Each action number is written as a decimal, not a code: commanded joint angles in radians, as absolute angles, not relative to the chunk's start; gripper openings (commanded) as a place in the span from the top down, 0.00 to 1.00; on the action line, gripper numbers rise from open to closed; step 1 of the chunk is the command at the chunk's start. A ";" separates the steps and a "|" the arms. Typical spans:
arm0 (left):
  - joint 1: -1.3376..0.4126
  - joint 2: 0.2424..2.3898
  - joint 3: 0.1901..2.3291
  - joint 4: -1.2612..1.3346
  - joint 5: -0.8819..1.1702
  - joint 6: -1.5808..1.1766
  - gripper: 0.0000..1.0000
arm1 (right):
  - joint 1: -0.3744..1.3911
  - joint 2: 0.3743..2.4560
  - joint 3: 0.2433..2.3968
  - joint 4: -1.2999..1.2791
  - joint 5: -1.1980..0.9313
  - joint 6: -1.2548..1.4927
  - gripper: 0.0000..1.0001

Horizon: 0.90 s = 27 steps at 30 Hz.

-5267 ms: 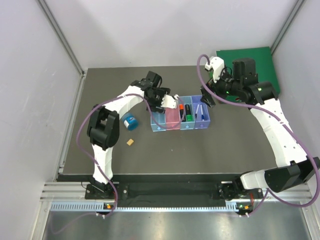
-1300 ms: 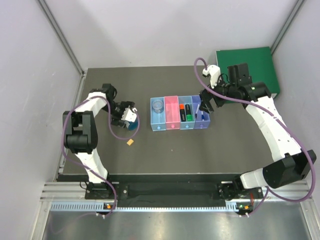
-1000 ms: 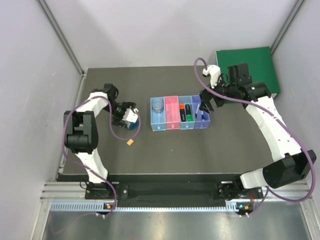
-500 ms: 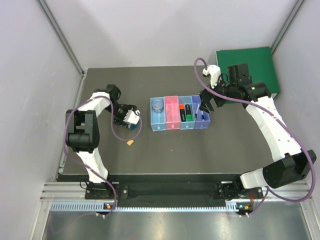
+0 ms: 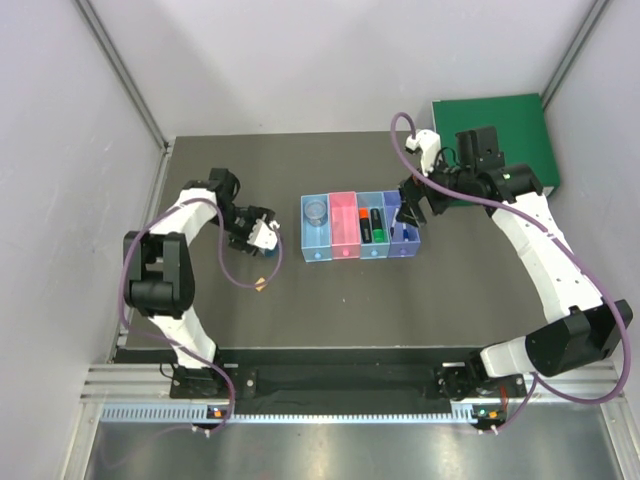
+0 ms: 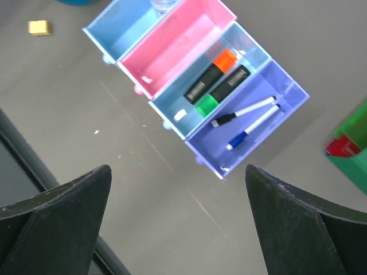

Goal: Sort the stationery into containers
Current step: Pick up the stationery from the center of the board.

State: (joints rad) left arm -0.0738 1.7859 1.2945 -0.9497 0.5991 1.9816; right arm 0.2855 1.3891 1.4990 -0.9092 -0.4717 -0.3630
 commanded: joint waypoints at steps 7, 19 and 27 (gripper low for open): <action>-0.100 1.520 1.229 -0.691 0.870 2.406 0.58 | 0.293 1.442 1.589 -0.887 -0.675 -0.279 0.00; -0.270 1.361 1.049 0.047 0.986 1.961 0.60 | 0.359 1.597 1.730 -0.848 -0.828 -0.201 0.00; -0.408 1.367 0.991 0.411 0.976 1.777 0.61 | 0.397 1.681 1.819 -0.828 -0.893 -0.178 0.01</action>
State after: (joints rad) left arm -0.3637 1.4040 1.0016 0.1059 0.9272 1.8687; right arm 0.3759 1.6638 1.7470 -0.8673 -0.8242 -0.1959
